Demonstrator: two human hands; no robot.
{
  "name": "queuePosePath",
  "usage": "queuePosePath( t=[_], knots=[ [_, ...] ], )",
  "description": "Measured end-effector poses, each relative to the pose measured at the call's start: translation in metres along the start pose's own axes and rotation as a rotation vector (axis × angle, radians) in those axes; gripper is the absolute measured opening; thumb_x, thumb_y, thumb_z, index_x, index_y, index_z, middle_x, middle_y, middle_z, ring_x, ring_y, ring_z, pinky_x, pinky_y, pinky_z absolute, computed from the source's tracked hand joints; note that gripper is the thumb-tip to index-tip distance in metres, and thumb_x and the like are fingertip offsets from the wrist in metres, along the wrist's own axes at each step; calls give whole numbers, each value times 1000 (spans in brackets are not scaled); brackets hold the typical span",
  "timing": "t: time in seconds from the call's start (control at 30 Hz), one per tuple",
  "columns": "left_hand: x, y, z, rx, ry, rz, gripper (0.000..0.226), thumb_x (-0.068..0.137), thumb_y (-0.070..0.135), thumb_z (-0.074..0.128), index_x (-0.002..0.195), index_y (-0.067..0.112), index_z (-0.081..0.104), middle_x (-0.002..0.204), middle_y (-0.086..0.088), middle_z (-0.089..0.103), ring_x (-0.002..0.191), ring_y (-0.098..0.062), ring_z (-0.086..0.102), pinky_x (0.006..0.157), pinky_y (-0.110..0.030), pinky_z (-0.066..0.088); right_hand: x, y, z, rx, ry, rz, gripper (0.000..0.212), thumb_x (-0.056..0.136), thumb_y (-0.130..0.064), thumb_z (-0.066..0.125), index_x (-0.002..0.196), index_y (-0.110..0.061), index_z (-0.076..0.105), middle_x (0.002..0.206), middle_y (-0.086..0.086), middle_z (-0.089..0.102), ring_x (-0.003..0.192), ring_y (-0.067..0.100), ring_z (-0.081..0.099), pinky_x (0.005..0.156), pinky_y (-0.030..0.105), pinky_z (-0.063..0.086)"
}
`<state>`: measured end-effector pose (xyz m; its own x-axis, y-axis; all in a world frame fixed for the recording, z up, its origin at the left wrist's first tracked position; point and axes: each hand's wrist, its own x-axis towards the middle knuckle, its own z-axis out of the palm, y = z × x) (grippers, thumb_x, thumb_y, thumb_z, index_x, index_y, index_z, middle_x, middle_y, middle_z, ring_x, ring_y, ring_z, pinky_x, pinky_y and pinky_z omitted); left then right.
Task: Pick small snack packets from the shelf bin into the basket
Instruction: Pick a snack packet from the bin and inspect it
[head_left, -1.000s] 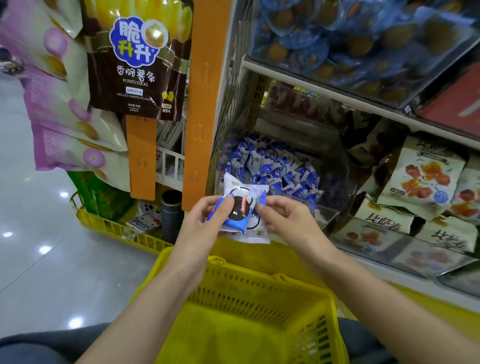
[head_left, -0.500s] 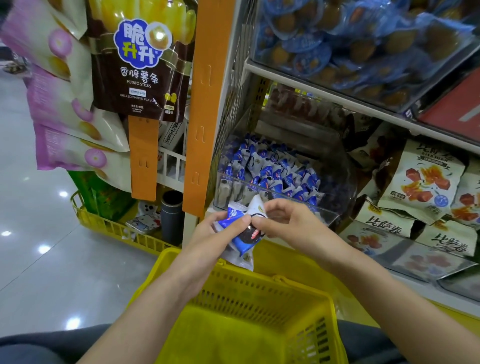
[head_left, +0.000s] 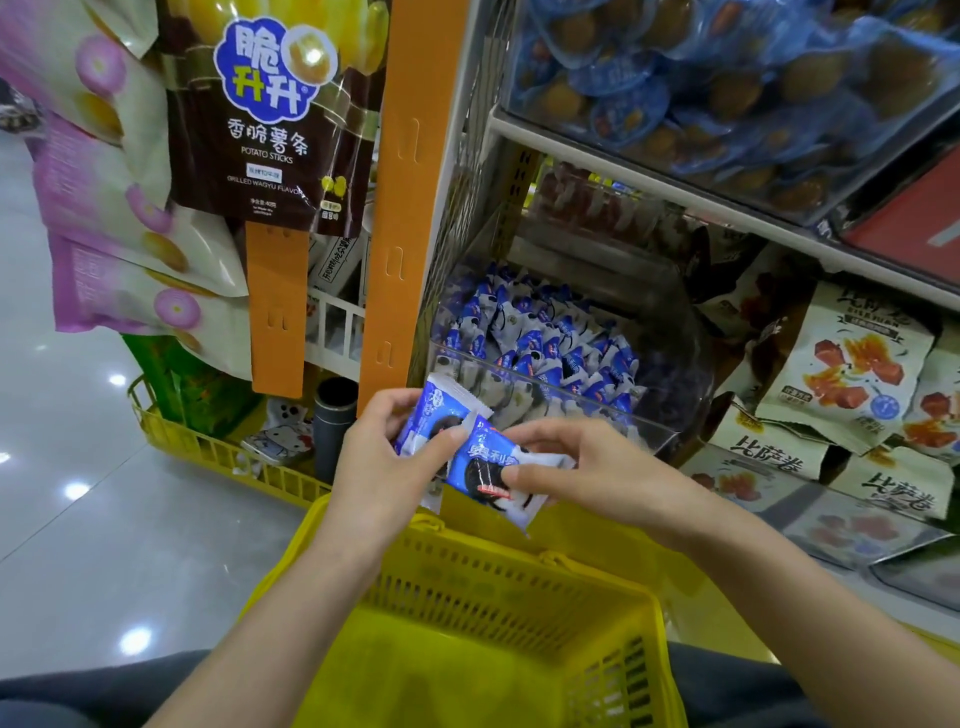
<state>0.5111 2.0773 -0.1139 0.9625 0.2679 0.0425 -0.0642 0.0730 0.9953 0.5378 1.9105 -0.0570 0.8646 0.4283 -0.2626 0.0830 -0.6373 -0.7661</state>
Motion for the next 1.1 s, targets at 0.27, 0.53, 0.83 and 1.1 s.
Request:
queuePosePath(
  t=[0.27, 0.53, 0.83, 1.1],
  knots=[
    [8, 7, -5, -95, 117, -5, 15, 90, 21, 58, 91, 33, 50, 100, 9, 62, 84, 2, 59, 57, -2, 43, 33, -11, -39, 187, 185, 38, 30, 85, -24, 64, 112, -12, 64, 94, 1, 71, 70, 4, 68, 57, 12, 50],
    [15, 10, -10, -145, 157, -20, 13, 90, 20, 58, 98, 29, 51, 103, 2, 63, 88, -4, 61, 55, -4, 45, 132, -4, -60, 78, 633, 87, 43, 84, -28, 67, 120, -7, 57, 118, 10, 63, 100, 20, 61, 83, 33, 52],
    [22, 11, -17, -168, 179, -19, 14, 90, 21, 57, 103, 25, 53, 104, 0, 64, 90, -5, 61, 55, -3, 44, 175, -3, -43, -94, 625, 89, 19, 86, -23, 65, 93, -7, 58, 92, 2, 59, 87, 17, 57, 74, 27, 41],
    [24, 11, -14, -187, 174, -46, 19, 91, 21, 57, 109, 22, 52, 107, -3, 63, 96, -8, 61, 57, -3, 45, 161, -2, -56, -378, 435, 235, 43, 85, -29, 65, 117, -5, 50, 100, 16, 63, 87, 27, 62, 71, 41, 50]
  ],
)
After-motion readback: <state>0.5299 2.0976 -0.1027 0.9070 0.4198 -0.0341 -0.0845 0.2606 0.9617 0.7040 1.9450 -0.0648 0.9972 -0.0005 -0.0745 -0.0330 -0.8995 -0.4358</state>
